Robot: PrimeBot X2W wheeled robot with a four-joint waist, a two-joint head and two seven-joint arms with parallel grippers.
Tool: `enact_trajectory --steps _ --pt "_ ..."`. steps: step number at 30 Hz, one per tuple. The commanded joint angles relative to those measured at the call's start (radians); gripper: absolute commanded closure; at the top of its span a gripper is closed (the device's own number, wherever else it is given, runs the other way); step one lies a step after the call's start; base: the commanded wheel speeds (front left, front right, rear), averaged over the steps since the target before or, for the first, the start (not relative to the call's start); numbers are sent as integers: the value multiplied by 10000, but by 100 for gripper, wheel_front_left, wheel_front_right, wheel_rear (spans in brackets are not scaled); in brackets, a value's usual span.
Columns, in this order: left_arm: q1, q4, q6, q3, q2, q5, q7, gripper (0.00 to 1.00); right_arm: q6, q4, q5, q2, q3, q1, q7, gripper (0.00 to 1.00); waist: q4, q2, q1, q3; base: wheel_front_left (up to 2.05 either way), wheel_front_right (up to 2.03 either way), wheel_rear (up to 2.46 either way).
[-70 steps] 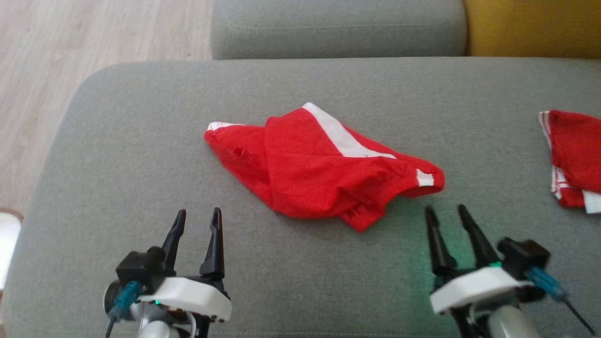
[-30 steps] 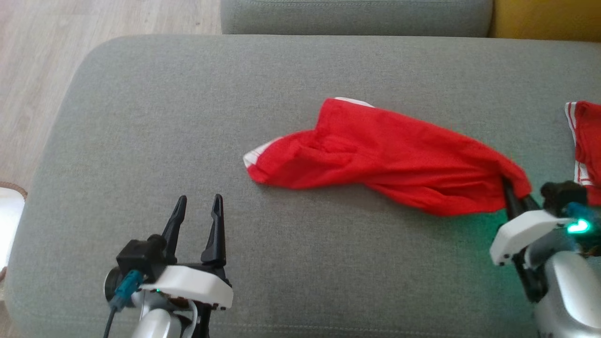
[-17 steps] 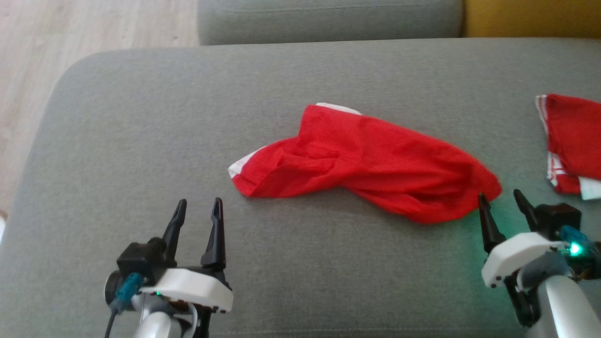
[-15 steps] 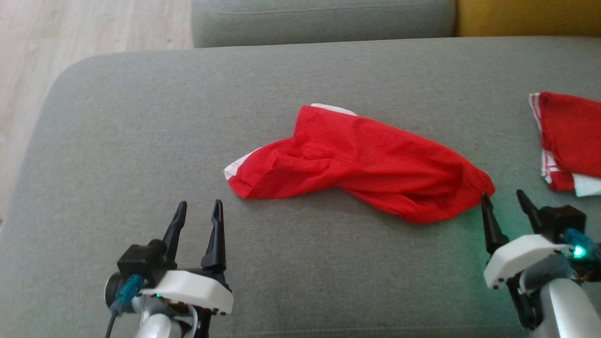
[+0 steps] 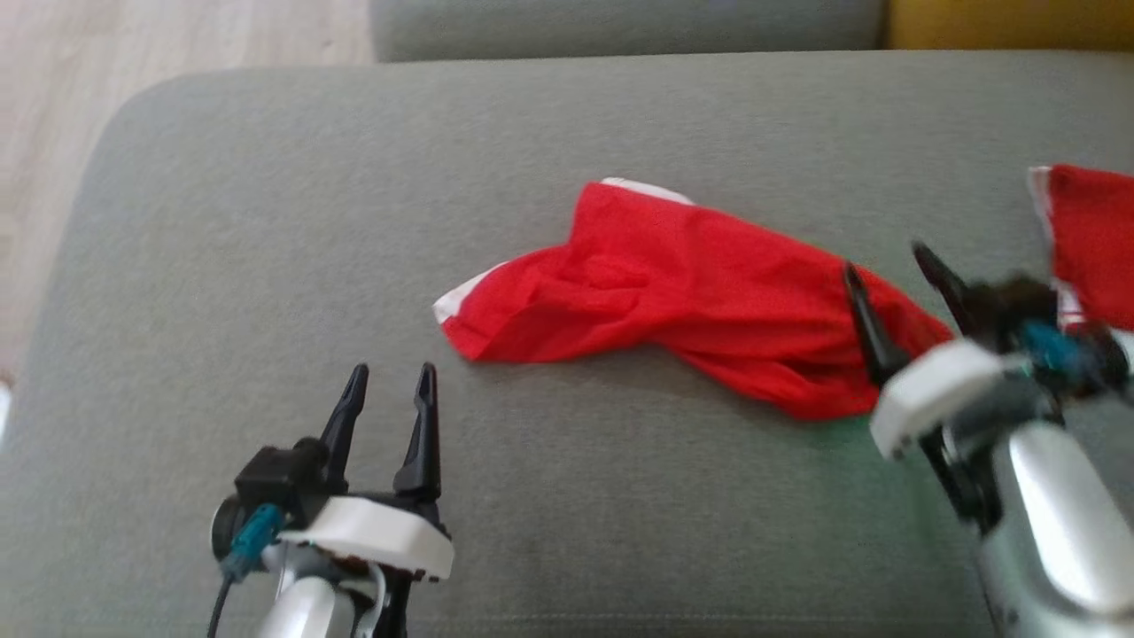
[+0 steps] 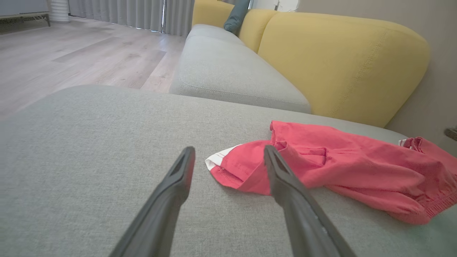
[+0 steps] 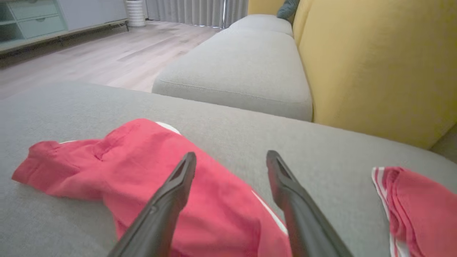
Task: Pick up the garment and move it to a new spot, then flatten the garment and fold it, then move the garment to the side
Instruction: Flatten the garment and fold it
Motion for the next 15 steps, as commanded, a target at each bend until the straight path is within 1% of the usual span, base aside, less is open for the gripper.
enact_trajectory --steps 1,5,6,11,15 --pt "-512 -389 -10 225 -22 -100 -122 0 65 -56 144 -305 508 -903 146 0 468 0 0 268 0 0 0" --pt "-681 -415 6 100 -22 -173 -122 0 65 1052 683 -636 1346 -2085 593 0 1131 0 0 556 0 0 0" --pt "-681 -415 6 100 -22 -173 -122 0 65 1052 683 -636 1346 -2085 593 0 1131 0 0 556 0 0 0" --pt "-848 -452 61 -51 -22 -299 -122 0 65 2570 1593 -1142 2258 -3310 1289 0 1822 0 0 866 0 0 0" --pt "-943 -488 119 -162 -22 -410 -122 0 65 3501 2490 -1591 3042 -4012 1977 0 2184 0 0 1045 0 0 0"
